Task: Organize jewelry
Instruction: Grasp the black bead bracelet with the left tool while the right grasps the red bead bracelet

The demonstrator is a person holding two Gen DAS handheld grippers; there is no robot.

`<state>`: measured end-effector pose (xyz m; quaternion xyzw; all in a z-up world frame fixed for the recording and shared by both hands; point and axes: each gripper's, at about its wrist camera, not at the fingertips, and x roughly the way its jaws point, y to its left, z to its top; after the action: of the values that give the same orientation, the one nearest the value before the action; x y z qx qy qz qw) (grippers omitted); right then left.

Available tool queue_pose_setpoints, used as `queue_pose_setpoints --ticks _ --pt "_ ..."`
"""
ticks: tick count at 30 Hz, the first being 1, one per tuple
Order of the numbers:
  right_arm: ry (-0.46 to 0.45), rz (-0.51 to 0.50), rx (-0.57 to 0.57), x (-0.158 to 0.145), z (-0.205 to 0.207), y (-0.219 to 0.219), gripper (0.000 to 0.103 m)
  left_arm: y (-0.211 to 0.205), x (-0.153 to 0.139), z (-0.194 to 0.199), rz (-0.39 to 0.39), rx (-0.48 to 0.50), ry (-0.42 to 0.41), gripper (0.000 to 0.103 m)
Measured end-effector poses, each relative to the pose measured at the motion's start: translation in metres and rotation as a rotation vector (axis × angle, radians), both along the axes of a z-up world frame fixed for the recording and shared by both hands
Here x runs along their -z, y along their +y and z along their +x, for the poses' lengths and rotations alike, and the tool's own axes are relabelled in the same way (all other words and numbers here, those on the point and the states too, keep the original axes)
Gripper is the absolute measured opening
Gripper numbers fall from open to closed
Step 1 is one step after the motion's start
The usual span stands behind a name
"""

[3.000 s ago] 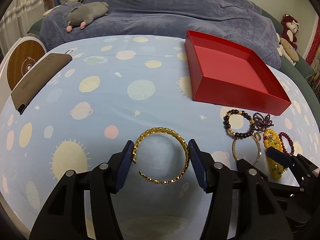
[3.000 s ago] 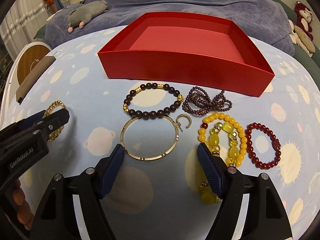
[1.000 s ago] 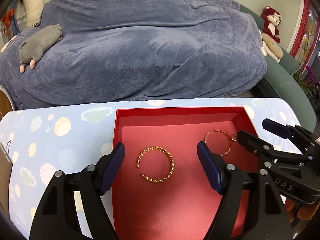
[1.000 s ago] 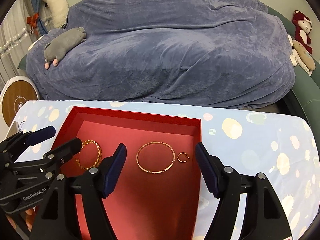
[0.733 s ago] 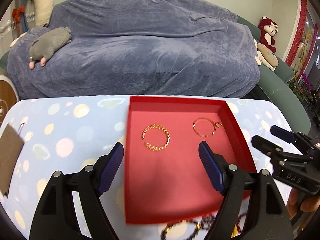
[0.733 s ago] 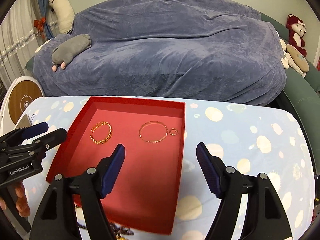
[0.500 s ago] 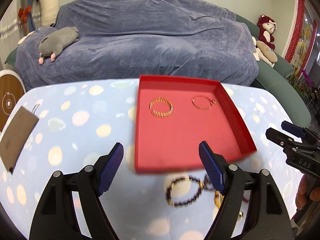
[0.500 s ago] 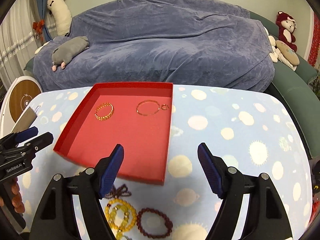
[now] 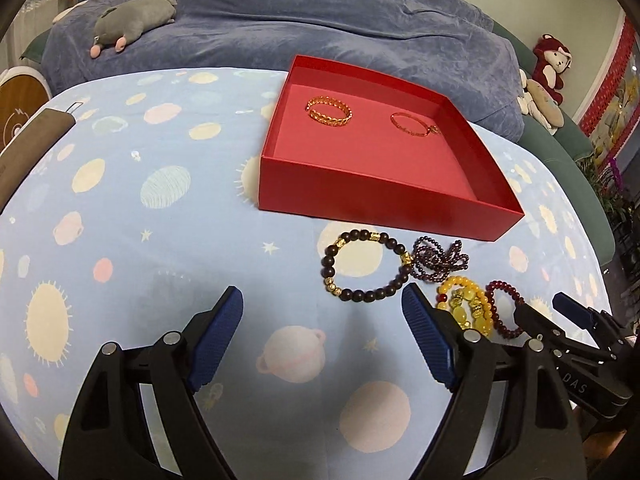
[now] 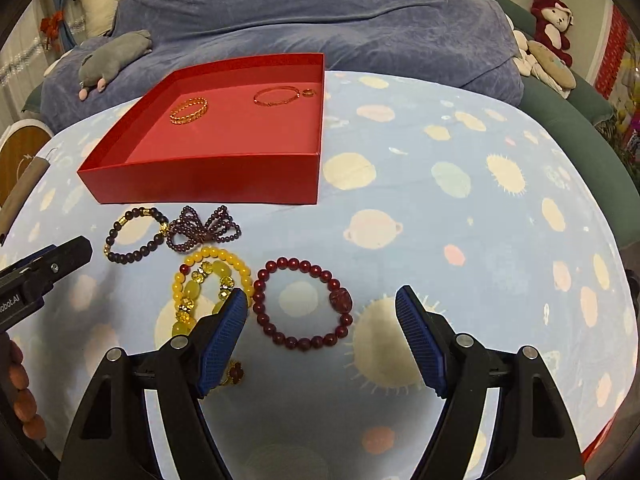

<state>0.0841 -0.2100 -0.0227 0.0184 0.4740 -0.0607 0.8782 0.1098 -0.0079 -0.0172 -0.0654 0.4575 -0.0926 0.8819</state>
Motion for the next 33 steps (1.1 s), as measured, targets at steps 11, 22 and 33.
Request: queue_pose_setpoints --ticks 11,22,33 --pt "0.017 0.022 0.061 0.013 0.006 -0.018 0.071 -0.013 0.014 0.017 0.056 0.003 -0.022 0.073" --pt "0.041 0.028 0.044 0.021 0.014 -0.019 0.055 -0.023 0.022 0.034 0.088 0.035 -0.046 0.054" --pt "0.027 0.051 0.020 0.019 0.012 -0.015 0.013 -0.026 0.022 0.035 0.036 0.096 -0.030 0.008"
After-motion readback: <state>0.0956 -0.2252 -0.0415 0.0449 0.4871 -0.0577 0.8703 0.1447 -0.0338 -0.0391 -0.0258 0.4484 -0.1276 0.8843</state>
